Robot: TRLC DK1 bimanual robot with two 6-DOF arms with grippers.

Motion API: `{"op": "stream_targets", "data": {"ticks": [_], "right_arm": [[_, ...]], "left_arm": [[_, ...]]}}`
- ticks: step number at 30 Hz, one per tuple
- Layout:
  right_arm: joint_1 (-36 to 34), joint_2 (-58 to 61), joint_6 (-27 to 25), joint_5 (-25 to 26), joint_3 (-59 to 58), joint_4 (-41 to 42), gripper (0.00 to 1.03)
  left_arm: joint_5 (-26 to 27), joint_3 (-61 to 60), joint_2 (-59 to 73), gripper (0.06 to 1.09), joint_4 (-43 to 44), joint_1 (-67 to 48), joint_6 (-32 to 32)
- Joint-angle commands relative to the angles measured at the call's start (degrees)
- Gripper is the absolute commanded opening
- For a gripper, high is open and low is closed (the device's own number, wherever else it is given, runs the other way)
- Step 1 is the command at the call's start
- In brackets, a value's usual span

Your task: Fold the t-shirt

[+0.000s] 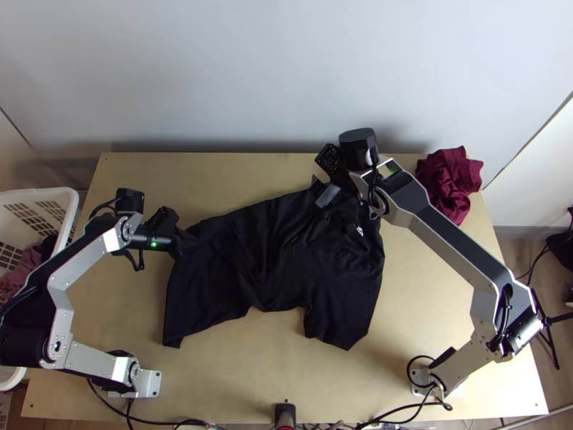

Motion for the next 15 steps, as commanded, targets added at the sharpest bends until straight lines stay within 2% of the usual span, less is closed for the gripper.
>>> {"op": "stream_targets", "data": {"ticks": [1, 6, 10, 12, 15], "right_arm": [[0.0, -0.6, 0.1, 0.4, 0.4, -0.1, 0.96], [0.9, -0.9, 0.5, 0.7, 0.1, -0.1, 0.96], [1.6, -0.9, 0.8, 1.0, -0.2, -0.1, 0.96], [2.1, -0.9, 1.2, 1.1, -0.4, -0.1, 0.96], [2.5, -0.9, 1.4, 1.4, -0.7, -0.1, 0.96]], "left_arm": [[0.0, -6.5, -4.5, 0.11, 2.0, 1.7, 1.2], [0.4, -11.6, -13.0, 0.11, 0.6, 3.0, 6.3], [0.3, -15.1, -18.8, 0.11, -5.0, 3.5, 18.0], [-0.2, -14.7, -20.1, 0.11, -8.2, 3.5, 20.7], [-0.7, -13.2, -20.7, 0.12, -17.8, 3.4, 28.3]]}}
